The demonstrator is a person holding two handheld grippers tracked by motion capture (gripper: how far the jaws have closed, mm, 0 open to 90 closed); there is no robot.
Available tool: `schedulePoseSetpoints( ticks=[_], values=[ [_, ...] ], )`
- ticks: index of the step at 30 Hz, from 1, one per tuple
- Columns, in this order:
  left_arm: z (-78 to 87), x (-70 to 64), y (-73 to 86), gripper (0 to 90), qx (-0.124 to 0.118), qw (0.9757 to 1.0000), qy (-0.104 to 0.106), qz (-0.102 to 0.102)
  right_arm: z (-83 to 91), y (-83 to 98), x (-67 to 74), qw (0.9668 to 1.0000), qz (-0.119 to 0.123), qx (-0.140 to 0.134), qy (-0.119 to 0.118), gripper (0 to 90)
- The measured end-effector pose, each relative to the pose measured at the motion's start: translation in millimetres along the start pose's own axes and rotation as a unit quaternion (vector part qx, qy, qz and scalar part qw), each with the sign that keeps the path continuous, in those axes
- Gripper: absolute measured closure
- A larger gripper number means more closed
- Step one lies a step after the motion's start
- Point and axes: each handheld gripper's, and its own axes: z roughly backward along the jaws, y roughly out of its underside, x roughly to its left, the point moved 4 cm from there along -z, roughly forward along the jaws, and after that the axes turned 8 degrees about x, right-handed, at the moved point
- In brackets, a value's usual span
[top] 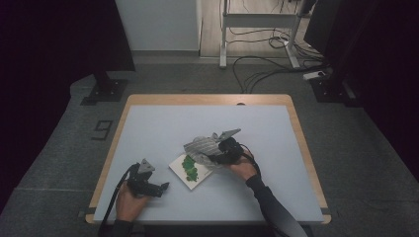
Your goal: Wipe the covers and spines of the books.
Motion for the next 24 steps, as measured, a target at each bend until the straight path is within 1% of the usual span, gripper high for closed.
schedulePoseSetpoints(
  ticks=[2,3,7,8,10,11,15,16,17,19,20,24],
  values=[
    [0.0,0.0,0.0,0.0,0.0,1.0,0.0,0.0,-1.9,-0.6,7.1,0.9999,0.009,-0.002,-0.008,64.2],
    [0.0,0.0,0.0,0.0,0.0,1.0,0.0,0.0,-1.9,-0.6,7.1,0.9999,0.009,-0.002,-0.008,64.2],
    [0.0,0.0,0.0,0.0,0.0,1.0,0.0,0.0,-3.2,-0.8,18.0,0.9998,0.016,-0.001,-0.015,64.2],
    [0.0,0.0,0.0,0.0,0.0,1.0,0.0,0.0,-3.7,-0.7,23.5,0.9996,0.023,-0.001,-0.019,64.2],
    [0.0,0.0,0.0,0.0,0.0,1.0,0.0,0.0,-4.2,-0.7,29.5,0.9993,0.029,0.0,-0.023,64.2],
    [0.0,0.0,0.0,0.0,0.0,1.0,0.0,0.0,-4.2,-0.7,29.5,0.9993,0.029,0.0,-0.023,64.2],
    [0.0,-0.1,0.0,0.0,0.0,1.0,0.0,0.0,-4.7,0.1,39.9,0.9989,0.036,0.0,-0.029,64.2],
    [0.1,-0.1,0.1,0.0,0.0,1.0,0.0,0.0,-4.9,0.5,45.7,0.9986,0.042,0.0,-0.033,64.2],
    [0.0,-0.1,0.1,0.0,0.0,1.0,0.0,0.001,-4.9,0.5,45.7,0.9986,0.042,0.0,-0.033,64.2],
    [0.1,-0.1,0.1,0.0,0.0,1.0,0.0,0.001,-5.3,0.8,51.9,0.9983,0.046,0.0,-0.037,64.2],
    [0.0,0.0,0.0,0.0,0.0,1.0,0.0,0.0,-5.9,0.7,57.9,0.9979,0.05,0.001,-0.041,64.2],
    [0.1,0.0,0.1,0.0,0.001,1.0,0.0,-0.001,-7.0,0.3,66.1,0.9972,0.059,0.001,-0.046,64.2]
  ],
)
